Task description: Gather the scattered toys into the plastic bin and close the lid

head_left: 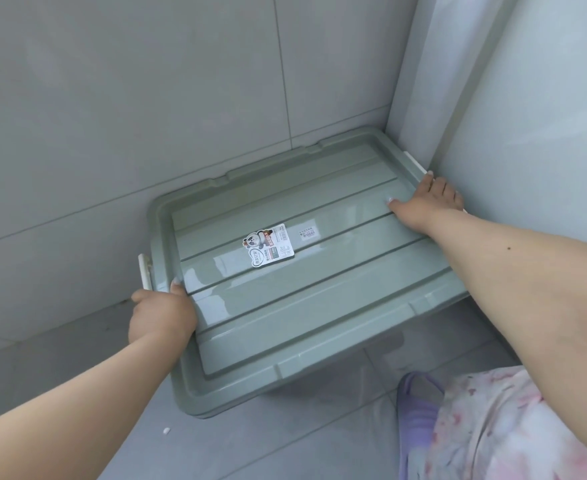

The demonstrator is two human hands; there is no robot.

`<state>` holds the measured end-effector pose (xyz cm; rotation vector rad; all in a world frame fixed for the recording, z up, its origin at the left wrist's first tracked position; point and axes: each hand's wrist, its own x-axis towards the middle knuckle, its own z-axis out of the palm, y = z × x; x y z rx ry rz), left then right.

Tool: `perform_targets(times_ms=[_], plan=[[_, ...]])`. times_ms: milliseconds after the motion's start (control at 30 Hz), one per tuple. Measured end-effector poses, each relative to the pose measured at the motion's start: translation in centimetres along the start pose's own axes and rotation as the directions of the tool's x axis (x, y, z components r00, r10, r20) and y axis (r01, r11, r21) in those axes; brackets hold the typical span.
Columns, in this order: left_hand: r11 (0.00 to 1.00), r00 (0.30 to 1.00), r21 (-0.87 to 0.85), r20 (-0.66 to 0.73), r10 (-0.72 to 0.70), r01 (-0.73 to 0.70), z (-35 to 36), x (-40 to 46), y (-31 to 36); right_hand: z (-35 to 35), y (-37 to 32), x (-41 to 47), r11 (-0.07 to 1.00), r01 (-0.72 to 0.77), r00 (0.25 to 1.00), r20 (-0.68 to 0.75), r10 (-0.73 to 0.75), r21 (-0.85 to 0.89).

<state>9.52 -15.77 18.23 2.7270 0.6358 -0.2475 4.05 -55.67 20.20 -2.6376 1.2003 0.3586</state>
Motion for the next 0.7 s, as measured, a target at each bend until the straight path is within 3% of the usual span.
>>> perform_targets(times_ms=[467, 600, 700], plan=[[0.997, 0.991, 0.045, 0.122, 0.061, -0.067, -2.3, -0.4, 0.1, -2.3, -0.6, -3.4, 0.996, 0.081, 0.993, 0.093, -0.077, -0.038], [0.966, 0.975, 0.135, 0.057, 0.215, -0.221, -3.7, -1.2, 0.3, -3.2, -1.4, -4.7, 0.993, 0.116, 0.986, 0.126, -0.112, -0.029], [0.931, 0.936, 0.107, 0.012, 0.351, -0.350, -5.0, -1.9, 0.9, -5.8, -2.8, -5.8, 0.980, 0.177, 0.982, 0.053, -0.182, 0.090]])
